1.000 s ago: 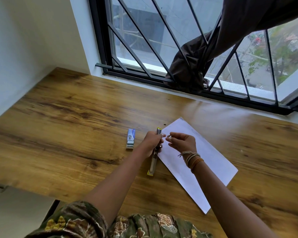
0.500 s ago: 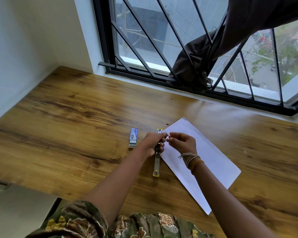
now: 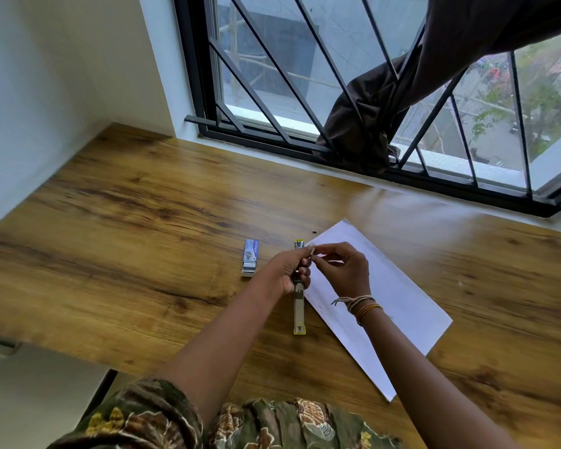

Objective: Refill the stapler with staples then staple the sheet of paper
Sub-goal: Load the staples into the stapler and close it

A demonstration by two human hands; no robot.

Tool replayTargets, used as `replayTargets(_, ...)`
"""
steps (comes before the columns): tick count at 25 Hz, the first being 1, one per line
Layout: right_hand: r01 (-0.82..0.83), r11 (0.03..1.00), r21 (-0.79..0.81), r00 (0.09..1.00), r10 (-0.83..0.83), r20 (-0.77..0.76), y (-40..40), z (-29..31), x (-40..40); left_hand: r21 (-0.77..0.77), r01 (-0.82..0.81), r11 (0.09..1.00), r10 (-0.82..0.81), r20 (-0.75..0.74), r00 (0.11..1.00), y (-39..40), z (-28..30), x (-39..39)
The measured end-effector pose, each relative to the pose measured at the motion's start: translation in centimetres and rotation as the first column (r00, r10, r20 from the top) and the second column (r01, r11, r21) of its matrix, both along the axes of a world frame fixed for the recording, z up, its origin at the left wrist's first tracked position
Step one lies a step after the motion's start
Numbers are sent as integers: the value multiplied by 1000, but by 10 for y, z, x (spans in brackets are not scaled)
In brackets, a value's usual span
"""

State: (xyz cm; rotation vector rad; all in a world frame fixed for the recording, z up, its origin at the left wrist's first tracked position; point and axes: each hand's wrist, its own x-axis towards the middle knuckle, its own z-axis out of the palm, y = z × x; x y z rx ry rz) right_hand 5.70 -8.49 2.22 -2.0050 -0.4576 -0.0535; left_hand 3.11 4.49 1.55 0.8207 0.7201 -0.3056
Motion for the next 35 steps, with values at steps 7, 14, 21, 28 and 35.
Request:
replayTargets(7,18,999,-29,999,-17,29,1,0,-2,69,27,997,-28,16,999,-5,7,-3)
replayTargets(14,-102,981,-163,991,115,68,-1,9,0,49,-28,998,27,30,999,0,4,-6)
replayTargets(21,-242,890,-387,962,273,25,5,13,-1,53,-33,998,30,69,997,-2,-4,-9)
replayTargets(28,-230,878,-420,960,276,50,10,13,-1,11,-50,999,48,90,995,-2,-13,-13)
replayTargets(35,-286,867,-408,949,316,5,3,11,-3,-10,-44,999,45,95,994,-1,-12,-15)
